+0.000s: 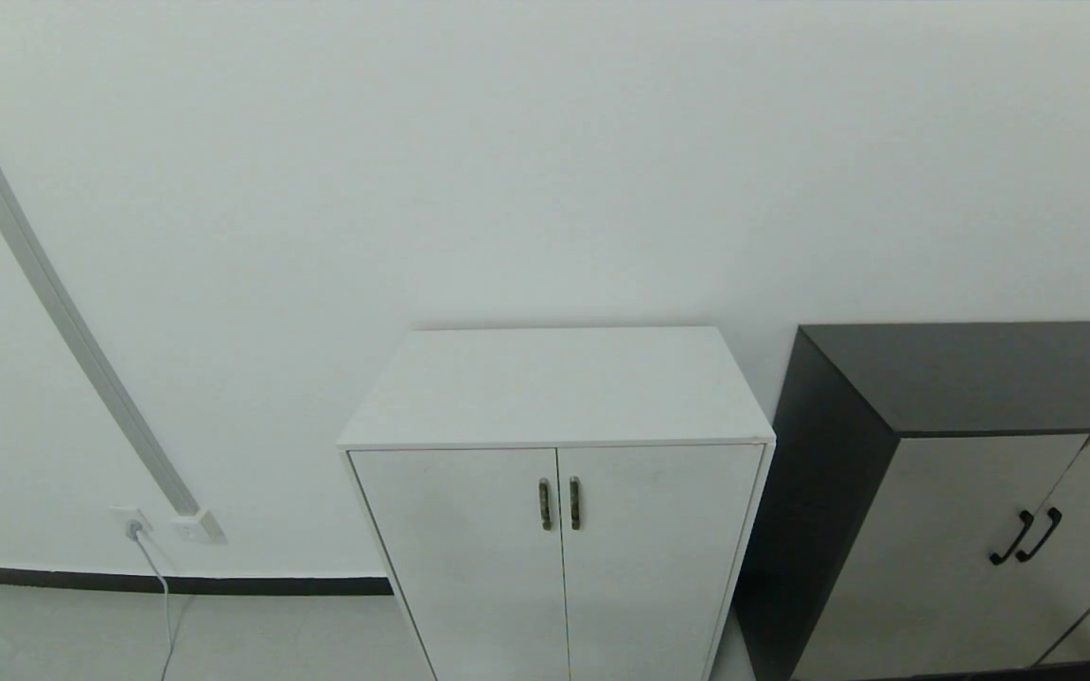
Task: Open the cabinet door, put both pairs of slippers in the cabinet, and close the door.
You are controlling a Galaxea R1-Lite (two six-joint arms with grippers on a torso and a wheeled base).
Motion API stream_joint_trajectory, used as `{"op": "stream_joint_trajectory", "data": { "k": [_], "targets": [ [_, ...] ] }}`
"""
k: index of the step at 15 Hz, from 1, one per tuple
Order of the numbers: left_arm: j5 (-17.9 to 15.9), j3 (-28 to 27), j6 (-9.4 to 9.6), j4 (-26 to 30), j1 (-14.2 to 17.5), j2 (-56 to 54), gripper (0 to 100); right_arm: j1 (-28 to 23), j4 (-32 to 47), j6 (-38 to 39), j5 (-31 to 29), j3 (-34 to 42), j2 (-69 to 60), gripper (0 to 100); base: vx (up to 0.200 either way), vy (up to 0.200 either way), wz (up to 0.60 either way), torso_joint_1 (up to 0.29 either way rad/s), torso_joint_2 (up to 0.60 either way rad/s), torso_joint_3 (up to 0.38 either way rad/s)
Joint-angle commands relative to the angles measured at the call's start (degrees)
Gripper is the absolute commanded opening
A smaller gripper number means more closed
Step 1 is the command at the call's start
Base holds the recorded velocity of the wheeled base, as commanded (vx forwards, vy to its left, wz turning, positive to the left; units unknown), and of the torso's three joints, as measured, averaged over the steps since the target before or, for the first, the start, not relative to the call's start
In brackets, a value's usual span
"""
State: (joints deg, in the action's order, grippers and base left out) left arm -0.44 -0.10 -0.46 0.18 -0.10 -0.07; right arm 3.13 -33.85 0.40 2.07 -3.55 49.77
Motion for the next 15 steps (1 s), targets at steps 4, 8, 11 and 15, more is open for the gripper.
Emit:
{"op": "stream_joint_trajectory", "data": {
  "k": [4,8,11,15],
  "targets": [
    [0.0,0.0,-0.06,0.0,0.0,0.1,0,0.4,24.1,0.3,3.3,-2.1,-26.7,0,0.000,0.000,0.00,0.000,0.00,0.000],
    [0.0,0.0,-0.06,0.0,0.0,0.1,0,4.5,35.9,0.2,3.6,-0.8,-36.4,0,0.000,0.000,0.00,0.000,0.00,0.000],
    [0.0,0.0,-0.06,0.0,0.0,0.1,0,8.0,36.9,0.3,3.5,0.8,-39.8,0,0.000,0.000,0.00,0.000,0.00,0.000],
    [0.0,0.0,-0.06,0.0,0.0,0.1,0,7.2,36.8,0.0,1.2,0.8,-41.4,0,0.000,0.000,0.00,0.000,0.00,0.000]
  ]
}}
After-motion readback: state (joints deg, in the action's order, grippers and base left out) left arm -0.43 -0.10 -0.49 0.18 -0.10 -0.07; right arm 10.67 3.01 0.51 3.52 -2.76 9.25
